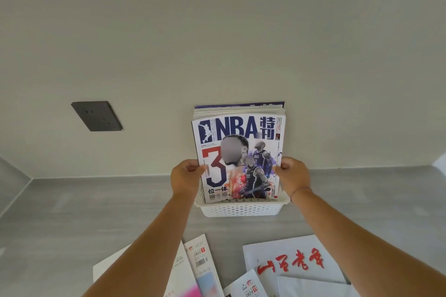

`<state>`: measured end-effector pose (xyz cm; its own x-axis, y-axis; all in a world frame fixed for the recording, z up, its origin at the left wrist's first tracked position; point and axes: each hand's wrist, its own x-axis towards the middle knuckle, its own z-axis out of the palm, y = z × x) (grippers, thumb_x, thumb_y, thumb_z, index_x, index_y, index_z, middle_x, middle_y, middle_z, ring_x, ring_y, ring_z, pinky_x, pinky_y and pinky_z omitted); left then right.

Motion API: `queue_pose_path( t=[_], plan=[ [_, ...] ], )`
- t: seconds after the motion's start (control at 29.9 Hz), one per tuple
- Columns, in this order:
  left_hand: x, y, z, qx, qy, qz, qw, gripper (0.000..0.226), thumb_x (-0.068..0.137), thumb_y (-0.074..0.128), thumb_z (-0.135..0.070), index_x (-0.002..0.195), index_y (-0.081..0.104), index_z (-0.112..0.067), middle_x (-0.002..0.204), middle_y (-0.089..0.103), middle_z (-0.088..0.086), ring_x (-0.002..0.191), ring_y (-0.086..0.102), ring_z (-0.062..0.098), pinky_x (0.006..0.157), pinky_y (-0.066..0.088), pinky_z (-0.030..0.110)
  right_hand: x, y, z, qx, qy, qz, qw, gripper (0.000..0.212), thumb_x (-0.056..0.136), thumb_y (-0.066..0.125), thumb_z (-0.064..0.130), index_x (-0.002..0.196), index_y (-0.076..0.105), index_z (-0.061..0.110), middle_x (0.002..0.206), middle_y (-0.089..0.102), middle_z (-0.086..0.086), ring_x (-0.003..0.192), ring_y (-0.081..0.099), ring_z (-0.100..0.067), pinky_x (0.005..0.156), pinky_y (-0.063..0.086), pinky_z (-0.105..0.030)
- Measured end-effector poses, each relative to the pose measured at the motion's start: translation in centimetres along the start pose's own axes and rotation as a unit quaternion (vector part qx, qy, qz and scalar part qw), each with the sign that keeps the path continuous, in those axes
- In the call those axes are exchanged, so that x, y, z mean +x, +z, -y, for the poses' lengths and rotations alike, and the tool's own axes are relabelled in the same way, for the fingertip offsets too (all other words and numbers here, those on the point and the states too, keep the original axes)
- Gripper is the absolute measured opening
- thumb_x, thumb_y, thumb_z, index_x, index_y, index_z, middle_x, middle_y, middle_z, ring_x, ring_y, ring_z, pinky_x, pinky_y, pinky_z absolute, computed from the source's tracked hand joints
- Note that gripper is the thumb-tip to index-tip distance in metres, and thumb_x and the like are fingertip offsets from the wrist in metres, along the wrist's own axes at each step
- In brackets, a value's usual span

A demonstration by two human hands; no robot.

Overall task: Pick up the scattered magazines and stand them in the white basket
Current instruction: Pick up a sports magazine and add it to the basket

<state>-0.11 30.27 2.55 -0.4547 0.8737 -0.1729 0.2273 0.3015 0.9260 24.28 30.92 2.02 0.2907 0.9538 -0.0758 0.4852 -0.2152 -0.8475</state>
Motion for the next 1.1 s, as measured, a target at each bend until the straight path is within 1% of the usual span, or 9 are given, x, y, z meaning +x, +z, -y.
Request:
queue_pose_path(
  t=[0.1, 0.2, 0.33, 0.4, 0.6, 0.7, 0.84, 0.94, 1.1],
  plan=[
    [0.4, 0.5, -0.1, 0.021, 0.014, -0.02, 0.999, 0.022, 0.075, 0.075, -0.018, 0.092, 0.06, -0.016, 0.094, 0.071, 0.004, 0.081, 0.068, 0.027, 0.078, 0.056, 0.046, 0.5, 0.1, -0.2, 0.02, 0.021, -0.022, 0.999, 0.004, 0.084, 0.062, 0.014, 0.087, 0.061, 0.017, 0.08, 0.064, 0.005, 0.074, 0.058, -0.015, 0.075, 0.047, -0.028],
    [0.2, 0.6, -0.1, 0.047, 0.025, -0.044, 0.998, 0.033, 0.076, 0.074, -0.023, 0.108, 0.065, -0.018, 0.101, 0.066, 0.0, 0.083, 0.068, 0.025, 0.079, 0.056, 0.043, 0.8, 0.1, 0.1, 0.027, 0.026, -0.019, 0.999, 0.025, 0.087, 0.058, 0.014, 0.112, 0.058, 0.013, 0.096, 0.065, 0.002, 0.086, 0.06, -0.019, 0.08, 0.045, -0.028],
    [0.2, 1.0, -0.2, 0.029, 0.02, -0.032, 0.999, 0.013, 0.082, 0.067, -0.02, 0.091, 0.075, -0.023, 0.077, 0.074, -0.007, 0.064, 0.066, 0.015, 0.059, 0.052, 0.026, 0.4, 0.7, 0.8, -0.01, -0.009, 0.017, 1.0, 0.027, 0.089, 0.044, 0.008, 0.108, 0.063, 0.012, 0.104, 0.071, -0.007, 0.089, 0.063, -0.027, 0.072, 0.051, -0.031],
    [0.3, 1.0, -0.5, 0.026, 0.012, -0.035, 0.999, 0.014, 0.081, 0.067, -0.019, 0.092, 0.075, -0.023, 0.081, 0.075, -0.003, 0.062, 0.066, 0.011, 0.055, 0.05, 0.023, 0.2, 0.9, 0.9, -0.011, -0.012, 0.029, 0.999, 0.032, 0.089, 0.043, 0.007, 0.116, 0.06, 0.014, 0.115, 0.067, -0.005, 0.097, 0.062, -0.025, 0.083, 0.052, -0.035],
    [0.6, 0.3, -0.2, 0.027, 0.015, 0.015, 0.999, 0.016, 0.081, 0.068, -0.022, 0.096, 0.074, -0.021, 0.092, 0.076, 0.003, 0.076, 0.071, 0.02, 0.075, 0.058, 0.036, -0.3, 1.5, 1.2, -0.021, 0.015, 0.076, 0.997, 0.051, 0.088, 0.056, 0.019, 0.134, 0.039, 0.007, 0.138, 0.045, -0.014, 0.124, 0.047, -0.031, 0.105, 0.042, -0.046],
    [0.1, -0.8, 0.4, 0.035, 0.019, 0.019, 0.999, 0.033, 0.081, 0.069, -0.028, 0.111, 0.069, -0.014, 0.106, 0.073, 0.004, 0.089, 0.066, 0.017, 0.083, 0.052, 0.03, -1.4, 1.6, 1.4, 0.012, 0.022, 0.042, 0.999, 0.071, 0.085, 0.063, 0.026, 0.143, 0.027, 0.008, 0.148, 0.031, -0.013, 0.134, 0.038, -0.033, 0.11, 0.035, -0.046],
    [-2.2, -4.1, 3.2, 0.076, 0.031, 0.003, 0.997, 0.039, 0.083, 0.067, -0.03, 0.117, 0.064, -0.012, 0.112, 0.069, 0.005, 0.09, 0.057, 0.012, 0.082, 0.042, 0.024, -4.2, 1.7, 1.5, 0.023, -0.007, -0.04, 0.999, 0.064, 0.084, 0.064, 0.022, 0.14, 0.034, 0.009, 0.144, 0.036, -0.013, 0.13, 0.041, -0.031, 0.108, 0.037, -0.043],
    [-4.9, -7.7, 7.3, 0.075, -0.015, -0.017, 0.997, 0.033, 0.082, 0.067, -0.03, 0.112, 0.066, -0.015, 0.107, 0.07, 0.003, 0.081, 0.062, 0.015, 0.073, 0.05, 0.028, -8.0, 2.8, 1.4, -0.001, -0.053, -0.073, 0.996, 0.049, 0.084, 0.064, 0.014, 0.129, 0.046, 0.009, 0.135, 0.044, -0.013, 0.125, 0.046, -0.028, 0.099, 0.039, -0.03],
    [-9.8, -14.3, 14.5, 0.089, -0.101, -0.071, 0.988, 0.033, 0.082, 0.069, -0.026, 0.111, 0.067, -0.013, 0.109, 0.07, 0.005, 0.093, 0.062, 0.02, 0.081, 0.047, 0.03, -15.9, 7.2, 0.2, 0.008, -0.057, 0.051, 0.997, 0.039, 0.084, 0.062, 0.009, 0.121, 0.051, 0.008, 0.123, 0.049, -0.011, 0.112, 0.052, -0.023, 0.095, 0.043, -0.03]
  ],
)
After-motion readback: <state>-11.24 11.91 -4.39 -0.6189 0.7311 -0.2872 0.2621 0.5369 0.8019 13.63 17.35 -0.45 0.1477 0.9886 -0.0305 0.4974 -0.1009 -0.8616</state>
